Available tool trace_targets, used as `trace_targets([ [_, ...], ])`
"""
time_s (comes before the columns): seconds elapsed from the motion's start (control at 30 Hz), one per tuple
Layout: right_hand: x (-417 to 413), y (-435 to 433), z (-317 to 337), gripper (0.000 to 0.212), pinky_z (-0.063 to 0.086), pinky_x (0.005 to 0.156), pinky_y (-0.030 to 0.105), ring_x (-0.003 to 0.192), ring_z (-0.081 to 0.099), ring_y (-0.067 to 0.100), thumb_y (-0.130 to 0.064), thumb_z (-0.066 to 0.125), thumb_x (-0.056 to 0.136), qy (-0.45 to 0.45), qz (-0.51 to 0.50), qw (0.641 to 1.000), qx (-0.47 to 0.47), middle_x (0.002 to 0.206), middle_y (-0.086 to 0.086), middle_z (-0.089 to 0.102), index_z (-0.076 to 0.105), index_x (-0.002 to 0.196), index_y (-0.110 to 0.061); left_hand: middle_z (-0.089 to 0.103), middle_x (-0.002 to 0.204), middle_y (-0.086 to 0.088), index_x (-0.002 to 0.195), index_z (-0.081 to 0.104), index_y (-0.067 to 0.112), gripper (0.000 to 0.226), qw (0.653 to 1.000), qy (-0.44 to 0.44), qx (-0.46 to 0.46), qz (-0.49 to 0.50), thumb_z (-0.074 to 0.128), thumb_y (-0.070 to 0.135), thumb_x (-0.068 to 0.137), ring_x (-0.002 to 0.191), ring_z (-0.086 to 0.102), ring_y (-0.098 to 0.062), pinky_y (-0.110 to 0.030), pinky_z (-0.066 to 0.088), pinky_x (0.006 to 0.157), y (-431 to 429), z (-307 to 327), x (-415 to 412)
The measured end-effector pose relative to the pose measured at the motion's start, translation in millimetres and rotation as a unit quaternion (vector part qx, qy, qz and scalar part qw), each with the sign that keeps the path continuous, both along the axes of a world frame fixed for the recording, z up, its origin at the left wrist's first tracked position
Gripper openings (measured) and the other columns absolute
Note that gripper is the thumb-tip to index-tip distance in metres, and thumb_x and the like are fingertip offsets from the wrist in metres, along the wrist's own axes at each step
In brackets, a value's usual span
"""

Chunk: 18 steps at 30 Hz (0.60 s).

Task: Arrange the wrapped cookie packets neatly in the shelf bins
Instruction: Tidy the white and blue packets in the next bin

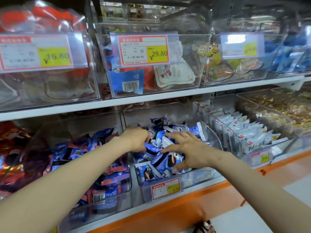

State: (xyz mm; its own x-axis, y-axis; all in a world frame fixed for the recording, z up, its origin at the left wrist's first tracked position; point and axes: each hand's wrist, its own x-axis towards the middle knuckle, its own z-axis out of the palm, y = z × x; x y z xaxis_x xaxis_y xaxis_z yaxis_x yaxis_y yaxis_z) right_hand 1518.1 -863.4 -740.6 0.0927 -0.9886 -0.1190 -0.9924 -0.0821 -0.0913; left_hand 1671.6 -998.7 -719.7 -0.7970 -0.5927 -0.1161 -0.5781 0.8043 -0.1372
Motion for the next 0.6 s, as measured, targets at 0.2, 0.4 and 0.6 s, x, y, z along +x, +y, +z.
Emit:
trace_targets([
  [0.2,-5,-4,8,0.062,-0.008,0.116,0.050,0.145,-0.003,0.018,-0.062,0.066,0.072,0.026,-0.010,1.000,0.014,0.156,-0.008,0.008,0.046,0.128,-0.042,0.054,0.095,0.004,0.101,0.060,0.018,0.022,0.967,0.249,-0.058,0.004,0.063,0.027,0.082,0.092,0.052,-0.016,-0.025,0.029,0.069,-10,16,30],
  [0.4,-4,-9,3,0.082,-0.007,0.116,0.053,0.145,-0.006,0.019,-0.058,0.068,0.072,0.071,-0.019,0.996,0.053,0.158,-0.007,-0.003,0.027,0.142,-0.047,0.053,0.096,0.002,0.108,0.054,0.014,0.029,0.929,0.364,0.033,0.062,0.064,0.029,0.086,0.084,0.054,-0.019,-0.028,0.038,0.065,-13,1,55],
  [0.6,3,-26,-16,0.084,0.005,0.115,0.056,0.142,0.014,0.027,-0.067,0.067,0.067,0.150,-0.020,0.981,-0.124,0.156,0.005,0.012,0.037,0.138,-0.035,0.053,0.082,0.001,0.105,0.053,0.016,0.028,0.926,0.369,-0.020,0.075,0.061,0.036,0.087,0.073,0.052,-0.020,-0.029,0.036,0.058,-9,-6,59],
])
